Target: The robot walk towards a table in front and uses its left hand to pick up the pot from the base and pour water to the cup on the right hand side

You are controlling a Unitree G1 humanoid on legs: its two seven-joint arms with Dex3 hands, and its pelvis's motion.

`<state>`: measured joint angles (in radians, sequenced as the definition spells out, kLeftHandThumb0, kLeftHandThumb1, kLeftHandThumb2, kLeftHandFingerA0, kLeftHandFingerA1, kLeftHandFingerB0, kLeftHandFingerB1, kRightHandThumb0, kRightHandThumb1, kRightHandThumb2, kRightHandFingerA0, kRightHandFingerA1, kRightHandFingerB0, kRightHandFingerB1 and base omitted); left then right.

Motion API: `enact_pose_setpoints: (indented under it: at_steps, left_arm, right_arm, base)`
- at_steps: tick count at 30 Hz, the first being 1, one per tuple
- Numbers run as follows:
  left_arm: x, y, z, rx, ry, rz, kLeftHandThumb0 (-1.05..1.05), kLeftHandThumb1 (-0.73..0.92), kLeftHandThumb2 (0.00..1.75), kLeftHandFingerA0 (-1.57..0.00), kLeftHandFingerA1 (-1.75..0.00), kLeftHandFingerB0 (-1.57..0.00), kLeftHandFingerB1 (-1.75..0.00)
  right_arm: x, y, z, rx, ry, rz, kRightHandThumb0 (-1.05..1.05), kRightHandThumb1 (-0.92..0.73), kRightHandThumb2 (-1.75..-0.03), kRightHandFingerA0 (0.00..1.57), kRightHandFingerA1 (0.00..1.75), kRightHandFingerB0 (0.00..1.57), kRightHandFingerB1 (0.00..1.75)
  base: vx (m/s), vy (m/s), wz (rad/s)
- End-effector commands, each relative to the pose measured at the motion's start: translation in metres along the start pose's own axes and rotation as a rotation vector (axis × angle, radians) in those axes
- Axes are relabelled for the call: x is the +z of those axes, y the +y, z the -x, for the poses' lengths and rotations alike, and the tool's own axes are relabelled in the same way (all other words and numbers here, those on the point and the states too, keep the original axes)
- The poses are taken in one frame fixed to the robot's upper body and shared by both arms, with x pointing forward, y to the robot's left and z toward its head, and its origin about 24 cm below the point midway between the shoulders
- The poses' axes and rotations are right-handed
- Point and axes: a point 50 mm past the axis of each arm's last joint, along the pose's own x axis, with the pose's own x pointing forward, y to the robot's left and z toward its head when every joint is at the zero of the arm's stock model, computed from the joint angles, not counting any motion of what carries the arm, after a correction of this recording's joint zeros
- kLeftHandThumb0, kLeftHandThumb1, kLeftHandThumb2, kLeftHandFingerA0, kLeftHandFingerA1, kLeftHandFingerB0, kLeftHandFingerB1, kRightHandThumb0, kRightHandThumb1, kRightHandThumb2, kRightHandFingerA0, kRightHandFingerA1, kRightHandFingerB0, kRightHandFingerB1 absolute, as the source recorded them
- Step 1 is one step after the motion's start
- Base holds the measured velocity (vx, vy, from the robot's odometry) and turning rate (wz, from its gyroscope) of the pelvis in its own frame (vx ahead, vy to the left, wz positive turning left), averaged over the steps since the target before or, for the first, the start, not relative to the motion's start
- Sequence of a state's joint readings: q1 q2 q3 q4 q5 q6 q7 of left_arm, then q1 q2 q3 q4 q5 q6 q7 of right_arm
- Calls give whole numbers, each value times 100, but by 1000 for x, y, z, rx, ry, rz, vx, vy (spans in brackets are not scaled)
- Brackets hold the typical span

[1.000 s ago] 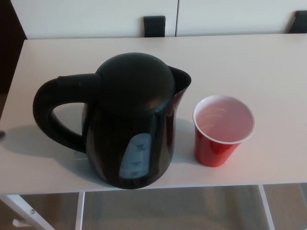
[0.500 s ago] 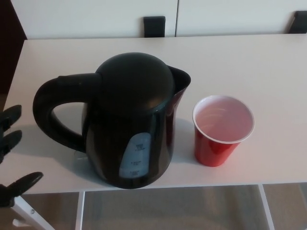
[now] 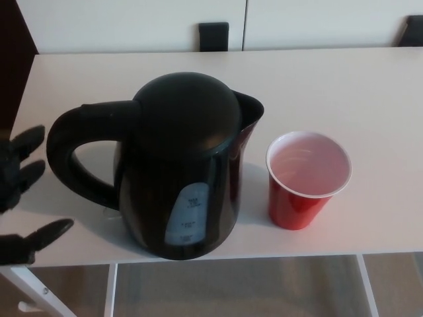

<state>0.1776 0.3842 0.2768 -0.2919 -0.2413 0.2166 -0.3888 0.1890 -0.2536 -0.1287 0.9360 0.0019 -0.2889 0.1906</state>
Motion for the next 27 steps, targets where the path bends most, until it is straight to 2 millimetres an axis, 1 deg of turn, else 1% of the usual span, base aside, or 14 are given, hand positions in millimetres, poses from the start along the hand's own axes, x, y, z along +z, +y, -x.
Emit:
enact_pose_setpoints:
  at_steps: [1, 4, 6, 10, 13, 14, 18, 19, 20, 21, 22, 27]
  left_arm:
    - [2, -1, -9, 45, 13, 25, -56, 36, 73, -4, -27, -4, -16]
    - [4, -2, -11, 46, 8, 27, -57, 37, 73, -5, -28, -4, -15]
    - [10, -6, -17, 42, -20, 42, -57, 37, 71, -7, -28, -7, -14]
    - [11, -7, -18, 45, -21, 46, -57, 37, 71, -7, -28, -7, -14]
    - [14, -10, -20, 58, -29, 73, -58, 37, 69, -9, -32, -9, -15]
    - [14, -10, -21, 66, -34, 94, -53, 34, 69, -5, -38, -6, -22]
    - [18, -11, -23, 74, -58, 133, -51, 34, 71, -4, -39, -4, -24]
    - [20, -12, -23, 75, -60, 136, -52, 35, 71, -5, -41, 0, -25]
    - [20, -12, -23, 76, -60, 137, -52, 35, 71, -5, -41, 0, -25]
    - [21, -12, -22, 78, -60, 134, -48, 33, 73, -8, -44, 0, -30]
    - [21, -13, -22, 80, -59, 133, -56, 39, 67, -10, -38, -5, -25]
    - [22, -15, -22, 81, -63, 126, -58, 40, 68, -11, -39, -7, -26]
  right_arm:
    - [-3, -6, 5, -9, -1, 26, -38, -68, -60, 68, 60, 46, 44]
    - [-3, -7, 4, -8, 4, 24, -38, -68, -60, 69, 59, 46, 44]
    - [0, -7, 1, -11, 8, 23, -38, -69, -60, 70, 60, 47, 44]
    - [1, -7, 1, -10, 5, 25, -38, -69, -60, 70, 60, 47, 44]
    - [1, -7, 1, -14, 8, 30, -37, -68, -60, 70, 60, 48, 44]
    - [1, -7, 0, -15, 9, 26, -37, -67, -59, 69, 61, 47, 44]
    - [2, -8, -2, -15, 16, 32, -38, -68, -60, 70, 59, 47, 43]
    - [2, -8, -1, -10, 10, 28, -40, -67, -59, 69, 57, 48, 44]
    - [2, -8, -1, -9, 9, 27, -40, -67, -59, 69, 57, 48, 44]
    - [2, -8, -2, -16, 10, 23, -39, -67, -59, 71, 58, 49, 44]
    - [2, -7, -2, -15, 10, 21, -39, -67, -59, 70, 59, 48, 44]
    - [1, -7, -1, -17, 0, 14, -38, -67, -60, 71, 60, 49, 45]
  base:
    - [0, 0, 0]
    - [0, 0, 0]
    - [0, 0, 0]
    - [0, 0, 0]
    - [0, 0, 0]
    - [0, 0, 0]
    - [0, 0, 0]
    - [0, 0, 0]
    - [0, 0, 0]
    - [0, 0, 0]
    - [0, 0, 0]
    - [0, 0, 0]
